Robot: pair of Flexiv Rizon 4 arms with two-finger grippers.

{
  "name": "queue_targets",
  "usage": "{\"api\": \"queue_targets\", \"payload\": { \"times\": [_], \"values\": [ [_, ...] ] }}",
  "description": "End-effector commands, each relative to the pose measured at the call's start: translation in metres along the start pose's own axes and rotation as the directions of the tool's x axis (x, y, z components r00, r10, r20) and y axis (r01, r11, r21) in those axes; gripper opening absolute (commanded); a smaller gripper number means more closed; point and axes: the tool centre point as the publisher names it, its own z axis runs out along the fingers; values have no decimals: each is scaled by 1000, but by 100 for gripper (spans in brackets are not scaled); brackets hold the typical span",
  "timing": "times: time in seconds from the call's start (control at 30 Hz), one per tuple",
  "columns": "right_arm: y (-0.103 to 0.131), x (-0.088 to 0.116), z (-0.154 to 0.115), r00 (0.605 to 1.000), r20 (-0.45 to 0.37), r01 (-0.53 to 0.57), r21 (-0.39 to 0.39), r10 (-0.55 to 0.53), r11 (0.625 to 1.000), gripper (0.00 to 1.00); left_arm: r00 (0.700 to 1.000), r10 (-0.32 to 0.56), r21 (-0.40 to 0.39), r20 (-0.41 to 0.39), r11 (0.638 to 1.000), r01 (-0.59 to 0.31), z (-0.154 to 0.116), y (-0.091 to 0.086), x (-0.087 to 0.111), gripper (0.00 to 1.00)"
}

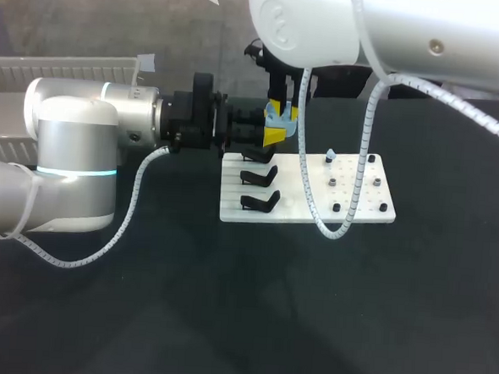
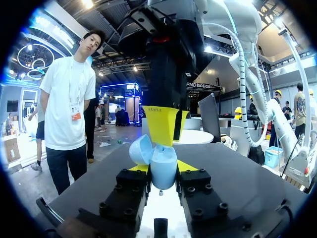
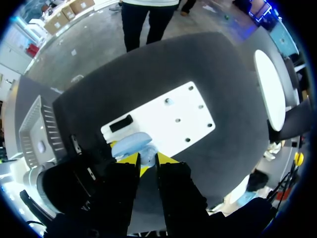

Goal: Pick up each earbud case from the left stands, insert the matching earbuds, close the lid, and place the case in the box.

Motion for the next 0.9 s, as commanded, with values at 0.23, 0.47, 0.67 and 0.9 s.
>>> {"api": "queue_targets", "payload": {
  "times": [0.23, 0.47, 0.67, 0.9],
  "values": [
    [3, -4, 5, 1000, -22, 1, 8, -1, 1000, 37, 1000, 1, -1, 1, 1000, -1, 0, 0, 0, 0],
    [-12, 5, -8, 1000, 22, 11, -72, -10, 997, 100, 1000, 1, -1, 1, 1000, -1, 0, 0, 0, 0],
    [-45, 5, -14, 986, 165, 17, -169, 11, 985, 100, 1000, 1, -1, 1, 1000, -1, 0, 0, 0, 0],
    [-74, -8, -12, 959, 270, -17, -248, 86, 969, 100, 1000, 1, -1, 1, 1000, -1, 0, 0, 0, 0]
  ]
}}
